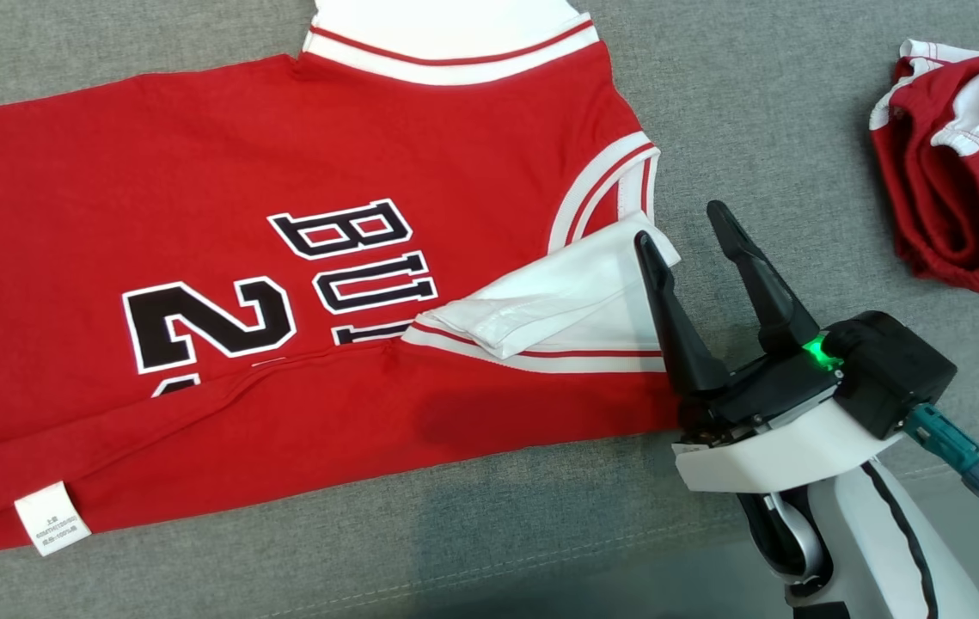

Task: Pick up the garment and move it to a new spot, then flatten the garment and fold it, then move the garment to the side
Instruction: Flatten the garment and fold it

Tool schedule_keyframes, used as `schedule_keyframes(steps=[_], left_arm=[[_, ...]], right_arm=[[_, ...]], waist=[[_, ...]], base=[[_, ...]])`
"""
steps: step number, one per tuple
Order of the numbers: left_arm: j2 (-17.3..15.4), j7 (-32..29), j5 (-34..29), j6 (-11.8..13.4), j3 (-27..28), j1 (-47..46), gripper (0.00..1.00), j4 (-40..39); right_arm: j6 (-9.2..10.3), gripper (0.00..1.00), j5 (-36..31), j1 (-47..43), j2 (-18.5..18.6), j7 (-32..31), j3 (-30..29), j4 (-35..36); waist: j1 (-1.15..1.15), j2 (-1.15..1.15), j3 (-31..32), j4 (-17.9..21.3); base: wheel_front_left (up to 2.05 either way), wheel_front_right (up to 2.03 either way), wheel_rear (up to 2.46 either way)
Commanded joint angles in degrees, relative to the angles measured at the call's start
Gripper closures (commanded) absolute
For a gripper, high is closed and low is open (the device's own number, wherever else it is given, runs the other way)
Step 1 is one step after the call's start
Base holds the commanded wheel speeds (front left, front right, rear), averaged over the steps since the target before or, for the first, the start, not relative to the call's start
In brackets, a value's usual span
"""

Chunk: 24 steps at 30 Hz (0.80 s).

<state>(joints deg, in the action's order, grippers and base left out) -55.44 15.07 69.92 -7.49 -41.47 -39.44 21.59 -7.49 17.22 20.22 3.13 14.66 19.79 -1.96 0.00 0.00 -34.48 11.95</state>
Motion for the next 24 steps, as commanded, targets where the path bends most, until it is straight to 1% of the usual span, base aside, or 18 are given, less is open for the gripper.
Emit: schedule_keyframes(steps=[1, 4, 8, 11, 14, 17, 19, 20, 24], left_arm=[[-2.4, -0.1, -1.4, 0.0, 2.9, -1.3, 1.0, -0.5], [-0.7, -0.1, -3.6, 0.0, 7.1, -0.5, 1.0, -0.5], [1.6, -0.1, -7.4, 0.0, 12.1, 1.5, 1.0, -2.5], [3.1, -0.1, -9.5, 0.0, 14.8, 3.5, 1.0, -4.2], [3.9, -0.1, -10.5, 0.0, 15.5, 4.9, 1.0, -5.5], [4.7, -0.1, -11.0, 0.0, 15.4, 5.2, 1.0, -6.7], [5.3, -0.1, -11.7, 0.0, 14.9, 5.1, 1.0, -7.7], [5.3, -0.1, -11.7, 0.0, 14.9, 5.1, 1.0, -7.7], [7.2, -0.1, -12.4, 0.0, 14.6, 3.9, 1.0, -9.5]], right_arm=[[0.0, 0.0, 0.3, -1.3, -0.2, 0.3, 0.6, 1.8], [0.0, 0.0, 0.3, -0.9, -0.2, 0.3, -0.4, 1.6], [0.0, 0.0, 0.2, 0.6, -0.2, 0.3, -1.7, 1.5], [0.0, 0.0, -0.4, 3.1, -0.2, 0.3, -2.7, 1.1], [0.0, 0.0, -1.8, 7.0, -0.2, 0.3, -4.0, -0.6], [0.0, 0.0, -3.2, 12.0, -0.2, 0.3, -5.1, -4.3], [0.0, 0.0, -3.5, 15.9, -0.2, -1.4, -5.6, -7.3], [0.0, 0.0, -3.5, 15.9, -0.2, -1.4, -5.6, -7.3], [0.0, 0.0, -3.7, 24.1, -0.2, -6.8, -6.5, -13.1]], waist=[[0.0, 0.0, 0.1, -0.2], [0.0, 0.0, 0.5, -1.1], [0.0, 0.0, 0.8, -2.4], [0.0, 0.0, 0.8, -3.4], [0.0, 0.0, 0.7, -4.4], [0.0, 0.0, 0.6, -5.5], [0.0, 0.0, 0.5, -6.4], [0.0, 0.0, 0.5, -6.4], [0.0, 0.0, -0.3, -8.6]], base=[[0.0, 0.0, 0.0], [0.0, 0.0, 0.0], [0.0, 0.0, 0.0], [0.0, 0.0, 0.0], [0.0, 0.0, 0.0], [0.0, 0.0, 0.0], [0.0, 0.0, 0.0], [0.0, 0.0, 0.0], [0.0, 0.0, 0.0]])
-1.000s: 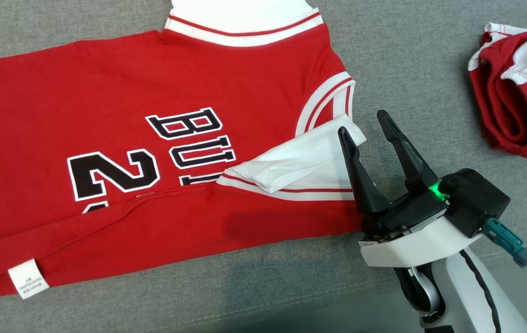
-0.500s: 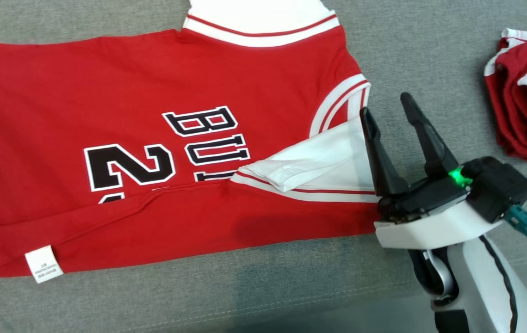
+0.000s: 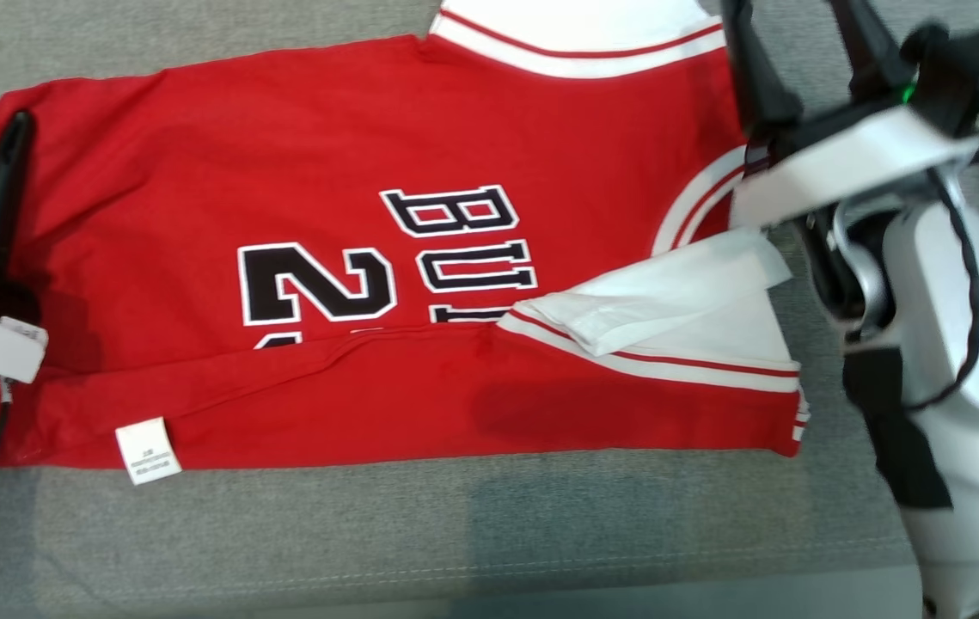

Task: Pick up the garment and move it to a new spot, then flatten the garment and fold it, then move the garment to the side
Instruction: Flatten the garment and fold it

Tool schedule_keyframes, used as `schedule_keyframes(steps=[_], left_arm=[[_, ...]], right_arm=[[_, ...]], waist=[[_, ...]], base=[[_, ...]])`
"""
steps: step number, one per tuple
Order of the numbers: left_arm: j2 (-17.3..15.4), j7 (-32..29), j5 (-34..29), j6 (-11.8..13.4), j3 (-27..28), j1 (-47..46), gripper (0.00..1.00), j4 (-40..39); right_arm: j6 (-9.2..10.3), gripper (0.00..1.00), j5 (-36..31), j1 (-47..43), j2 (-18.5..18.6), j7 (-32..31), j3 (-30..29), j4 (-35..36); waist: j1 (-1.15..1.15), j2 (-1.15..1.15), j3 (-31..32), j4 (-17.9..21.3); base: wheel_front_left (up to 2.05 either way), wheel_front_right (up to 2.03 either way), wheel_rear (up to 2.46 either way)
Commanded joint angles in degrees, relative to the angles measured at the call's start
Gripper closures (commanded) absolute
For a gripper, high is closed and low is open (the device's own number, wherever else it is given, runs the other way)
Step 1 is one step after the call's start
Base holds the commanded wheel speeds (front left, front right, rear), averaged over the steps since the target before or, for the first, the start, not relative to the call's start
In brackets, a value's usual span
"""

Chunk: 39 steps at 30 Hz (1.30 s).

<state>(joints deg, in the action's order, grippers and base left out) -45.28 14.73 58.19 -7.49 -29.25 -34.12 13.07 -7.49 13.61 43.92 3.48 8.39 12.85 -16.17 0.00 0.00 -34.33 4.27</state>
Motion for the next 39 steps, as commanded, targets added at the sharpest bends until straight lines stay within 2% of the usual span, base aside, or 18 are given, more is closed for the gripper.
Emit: schedule_keyframes(steps=[1, 6, 10, 16, 22, 23, 24, 25, 26, 28, 30, 31, 32, 39], left_arm=[[-2.6, 0.3, -0.9, 0.0, 2.0, -1.8, 1.0, -1.5], [0.2, 0.3, -1.6, 0.0, -0.4, -4.8, 1.0, -3.1], [1.3, 0.3, -1.9, 0.0, -1.7, -6.6, 1.0, -3.2], [3.5, 0.3, -1.9, 0.0, -3.5, -8.3, 1.0, -3.6], [4.6, 0.3, -2.1, 0.0, -4.4, -9.1, 1.0, -3.6], [4.6, 0.3, -2.1, 0.0, -4.5, -9.2, 1.0, -3.6], [4.7, 0.3, -2.0, 0.0, -4.6, -9.2, 1.0, -3.5], [4.7, 0.3, -2.0, 0.0, -4.7, -9.2, 1.0, -3.4], [4.7, 0.3, -1.9, 0.0, -4.7, -9.2, 1.0, -3.4], [4.8, 0.3, -1.7, 0.0, -4.8, -9.2, 1.0, -3.3], [4.8, 0.3, -1.6, 0.0, -5.0, -9.2, 1.0, -3.1], [4.7, 0.3, -1.5, 0.0, -5.0, -9.2, 1.0, -3.1], [4.7, 0.3, -1.4, 0.0, -4.9, -9.3, 1.0, -3.1], [4.5, 0.3, -1.3, 0.0, -4.5, -8.7, 1.0, -2.9]], right_arm=[[0.0, 0.0, -0.2, 2.3, -0.6, -2.2, 0.0, -0.6], [0.0, 0.0, -2.2, 12.1, -0.6, -11.4, -1.4, -10.2], [0.0, 0.0, -3.6, 16.8, -0.6, -15.8, -2.2, -13.8], [0.0, 0.0, -6.3, 20.9, -0.6, -20.8, -4.1, -16.6], [0.0, 0.0, -6.6, 22.4, -0.6, -24.5, -4.0, -17.4], [0.0, 0.18, -6.5, 22.4, -0.6, -25.0, -4.2, -17.5], [0.0, 0.42, -6.1, 22.5, -0.6, -24.9, -4.3, -17.5], [0.0, 0.61, -6.0, 22.5, -0.6, -24.3, -4.5, -17.3], [0.0, 0.76, -6.2, 22.6, -0.6, -24.0, -4.7, -17.3], [0.0, 0.79, -6.3, 22.7, -0.6, -23.8, -5.2, -17.5], [0.0, 0.72, -6.2, 22.8, -0.6, -23.6, -5.9, -17.8], [0.0, 0.81, -6.2, 22.9, -0.6, -23.5, -6.1, -18.0], [0.0, 1.0, -6.2, 23.1, -0.6, -23.5, -6.2, -18.1], [0.0, 1.0, -5.0, 22.8, -0.6, -20.8, -5.4, -18.0]], waist=[[0.0, 0.0, -0.7, -1.5], [0.0, 0.0, -2.7, -5.5], [0.0, 0.0, -4.1, -7.4], [0.0, 0.0, -5.4, -9.8], [0.0, 0.0, -5.9, -10.7], [0.0, 0.0, -5.9, -10.7], [0.0, 0.0, -5.9, -10.8], [0.0, 0.0, -5.9, -10.8], [0.0, 0.0, -5.8, -10.8], [0.0, 0.0, -5.7, -10.8], [0.0, 0.0, -5.7, -10.9], [0.0, 0.0, -5.7, -10.9], [0.0, 0.0, -5.8, -10.9], [0.0, 0.0, -5.4, -10.4]], base=[[0.0, 0.0, 0.0], [0.0, 0.0, 0.0], [0.0, 0.0, 0.0], [0.0, 0.0, 0.0], [0.0, 0.0, 0.0], [0.0, 0.0, 0.0], [0.0, 0.0, 0.0], [0.0, 0.0, 0.0], [0.0, 0.0, 0.0], [0.0, 0.0, 0.0], [0.0, 0.0, 0.0], [0.0, 0.0, 0.0], [0.0, 0.0, 0.0], [0.0, 0.0, 0.0]])
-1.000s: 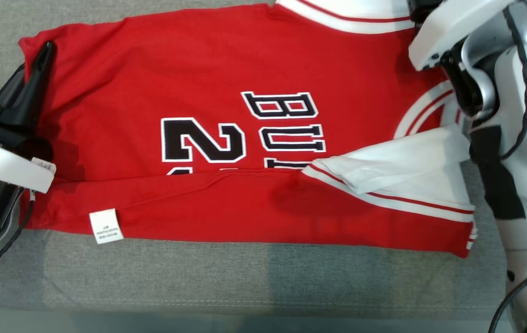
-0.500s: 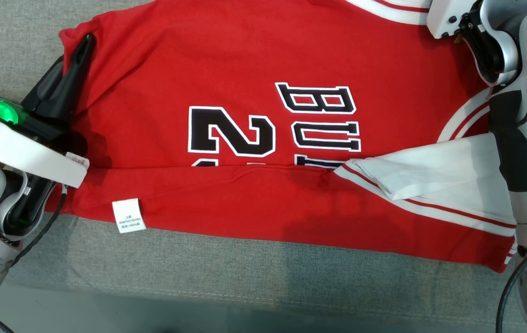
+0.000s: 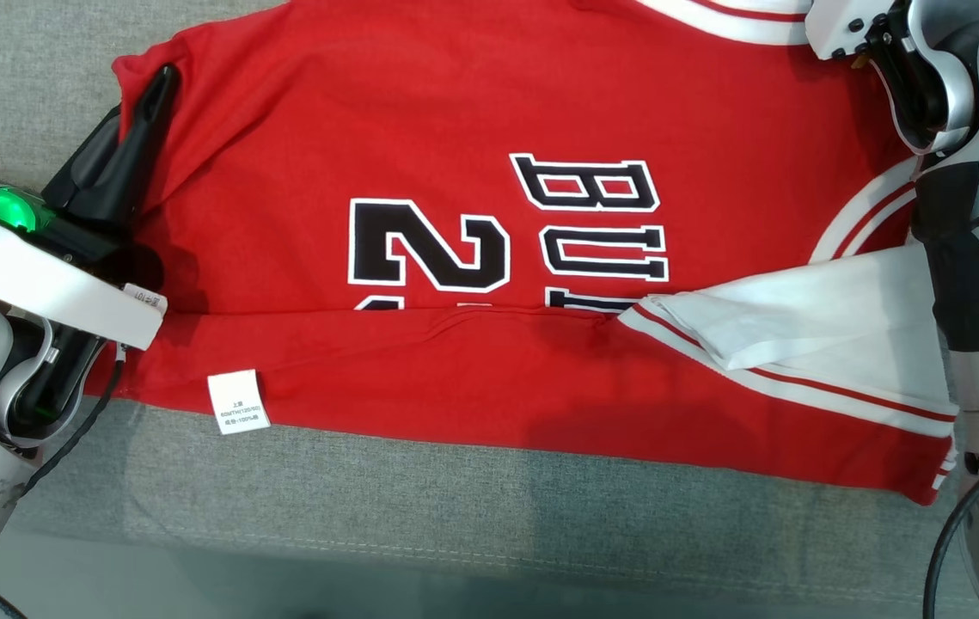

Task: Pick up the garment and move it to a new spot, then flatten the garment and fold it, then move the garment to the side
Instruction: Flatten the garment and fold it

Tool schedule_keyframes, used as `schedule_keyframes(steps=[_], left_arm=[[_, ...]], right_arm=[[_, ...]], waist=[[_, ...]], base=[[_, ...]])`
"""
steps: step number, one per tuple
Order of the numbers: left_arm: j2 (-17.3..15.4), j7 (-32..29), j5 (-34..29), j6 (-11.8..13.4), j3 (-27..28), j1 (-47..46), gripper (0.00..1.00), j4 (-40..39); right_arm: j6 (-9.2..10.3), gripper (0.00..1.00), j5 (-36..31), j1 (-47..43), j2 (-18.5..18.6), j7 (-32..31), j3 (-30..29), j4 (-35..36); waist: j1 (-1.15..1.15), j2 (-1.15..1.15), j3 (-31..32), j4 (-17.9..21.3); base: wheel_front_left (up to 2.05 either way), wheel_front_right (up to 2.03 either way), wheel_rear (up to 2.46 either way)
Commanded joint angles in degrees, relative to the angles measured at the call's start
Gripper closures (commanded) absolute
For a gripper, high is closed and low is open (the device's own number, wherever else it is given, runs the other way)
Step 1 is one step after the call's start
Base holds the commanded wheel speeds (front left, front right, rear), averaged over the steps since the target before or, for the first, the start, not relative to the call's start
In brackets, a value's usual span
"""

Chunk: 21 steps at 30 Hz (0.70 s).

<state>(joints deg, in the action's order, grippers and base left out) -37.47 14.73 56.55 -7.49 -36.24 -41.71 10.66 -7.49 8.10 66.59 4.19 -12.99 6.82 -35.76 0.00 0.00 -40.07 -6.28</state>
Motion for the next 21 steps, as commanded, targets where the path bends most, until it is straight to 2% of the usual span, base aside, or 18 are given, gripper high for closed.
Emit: schedule_keyframes(steps=[1, 6, 11, 16, 21], left_arm=[[-3.3, 0.3, 0.4, 0.0, 2.5, -1.1, 1.0, -0.5], [-3.9, 0.3, 0.7, 0.0, 2.9, -0.8, 1.0, 0.2], [-3.8, 0.3, 0.9, 0.0, 3.9, 0.1, 1.0, 1.1], [-3.8, 0.3, 1.3, 0.0, 4.6, 2.2, 1.0, 2.6], [-4.4, 0.3, 1.6, 0.0, 5.2, 5.2, 1.0, 4.3]], right_arm=[[0.0, 1.0, 0.5, 0.1, -1.3, 0.6, 0.7, 1.6], [0.0, 1.0, 1.6, 0.3, -1.3, 2.1, 1.0, 2.2], [0.0, 1.0, 6.2, -1.4, -1.3, 6.4, 3.9, 4.1], [0.0, 1.0, 12.0, -6.4, -1.3, 10.1, 7.5, 8.1], [0.0, 1.0, 13.9, -14.0, -1.3, 9.7, 8.6, 14.0]], waist=[[0.0, 0.0, 0.3, 0.2], [0.0, 0.0, 0.8, 0.8], [0.0, 0.0, 2.2, 1.7], [0.0, 0.0, 5.4, 3.3], [0.0, 0.0, 8.7, 5.4]], base=[[0.0, 0.0, 0.0], [0.0, 0.0, 0.0], [0.0, 0.0, 0.0], [0.0, 0.0, 0.0], [0.0, 0.0, 0.0]])
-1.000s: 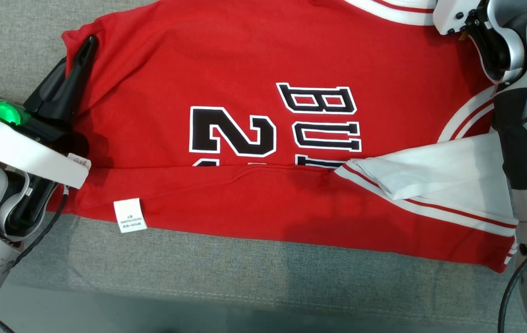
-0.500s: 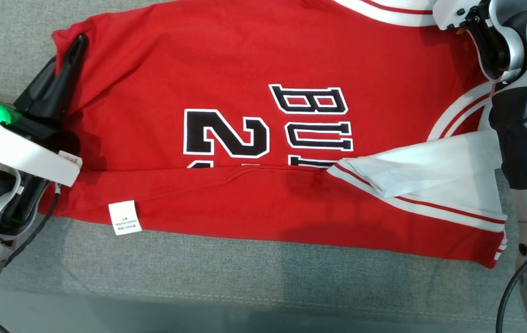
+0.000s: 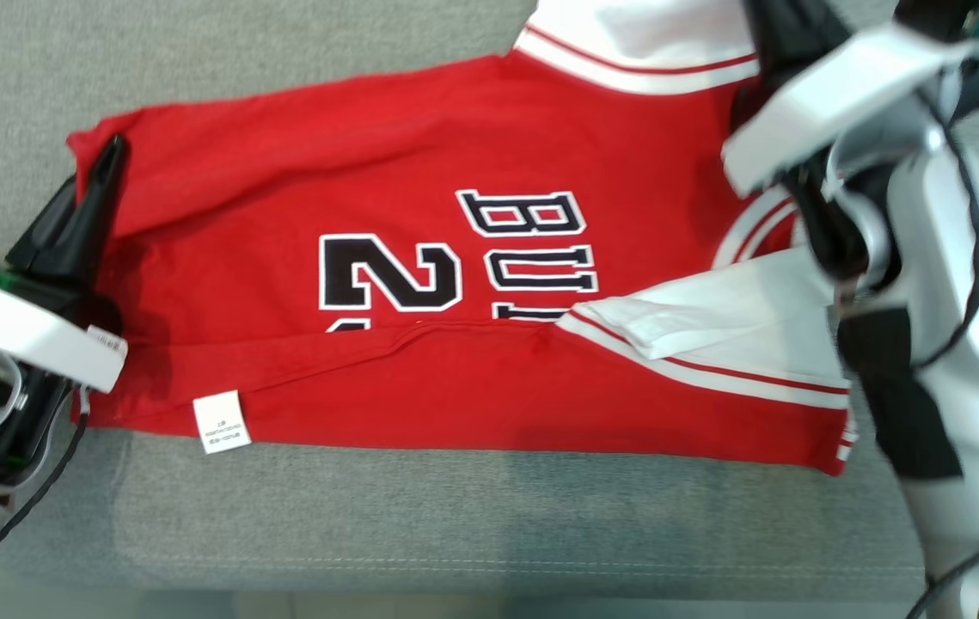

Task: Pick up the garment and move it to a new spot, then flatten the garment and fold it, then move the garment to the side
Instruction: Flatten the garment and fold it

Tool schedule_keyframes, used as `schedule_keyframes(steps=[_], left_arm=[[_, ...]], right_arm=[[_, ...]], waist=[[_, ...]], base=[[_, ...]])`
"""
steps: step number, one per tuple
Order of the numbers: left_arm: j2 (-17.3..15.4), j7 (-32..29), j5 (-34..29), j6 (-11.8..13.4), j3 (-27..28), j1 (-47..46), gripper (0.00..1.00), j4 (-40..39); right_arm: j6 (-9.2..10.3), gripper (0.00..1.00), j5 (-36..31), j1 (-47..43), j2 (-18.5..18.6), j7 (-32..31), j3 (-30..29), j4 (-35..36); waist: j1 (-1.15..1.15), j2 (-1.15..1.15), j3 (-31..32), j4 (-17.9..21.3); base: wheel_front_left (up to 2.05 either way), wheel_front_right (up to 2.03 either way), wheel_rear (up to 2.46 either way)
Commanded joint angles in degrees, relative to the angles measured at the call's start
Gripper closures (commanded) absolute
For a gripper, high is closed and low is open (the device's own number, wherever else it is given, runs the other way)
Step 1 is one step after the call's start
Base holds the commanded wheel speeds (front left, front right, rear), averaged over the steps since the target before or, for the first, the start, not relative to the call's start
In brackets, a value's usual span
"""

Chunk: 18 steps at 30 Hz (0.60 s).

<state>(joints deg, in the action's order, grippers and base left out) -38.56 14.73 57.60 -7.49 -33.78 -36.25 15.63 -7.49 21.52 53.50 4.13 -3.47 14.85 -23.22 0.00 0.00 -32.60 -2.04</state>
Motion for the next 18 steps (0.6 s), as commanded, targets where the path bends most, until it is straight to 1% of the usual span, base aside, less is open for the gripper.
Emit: schedule_keyframes(steps=[1, 7, 11, 14, 18], left_arm=[[-3.5, 0.3, 0.7, 0.0, 2.7, 0.3, 1.0, -0.2], [-5.0, 0.3, 0.9, 0.0, 3.5, 3.4, 1.0, 2.3], [-5.5, 0.3, 0.8, 0.0, 4.0, 5.0, 1.0, 2.1], [-5.9, 0.3, 0.3, 0.0, 3.8, 6.4, 1.0, 1.6], [-6.6, 0.3, -0.2, 0.0, 4.0, 8.4, 1.0, 1.4]], right_arm=[[0.0, 1.0, 0.6, -2.7, -1.2, -0.1, 0.6, 3.1], [0.0, 1.0, 1.7, -14.5, -1.2, -1.3, -0.6, 13.3], [0.0, 1.0, 2.3, -22.8, -1.2, -1.7, -1.4, 19.0], [0.0, 1.0, 4.0, -28.5, -1.2, -0.9, -1.3, 21.3], [0.0, 1.0, 5.9, -33.8, -1.2, 1.2, -0.9, 22.5]], waist=[[0.0, 0.0, 1.7, 1.6], [0.0, 0.0, 4.0, 4.0], [0.0, 0.0, 4.6, 4.5], [0.0, 0.0, 5.1, 4.8], [0.0, 0.0, 5.9, 5.0]], base=[[0.0, 0.0, 0.0], [0.0, 0.0, 0.0], [0.0, 0.0, 0.0], [0.0, 0.0, 0.0], [0.0, 0.0, 0.0]])
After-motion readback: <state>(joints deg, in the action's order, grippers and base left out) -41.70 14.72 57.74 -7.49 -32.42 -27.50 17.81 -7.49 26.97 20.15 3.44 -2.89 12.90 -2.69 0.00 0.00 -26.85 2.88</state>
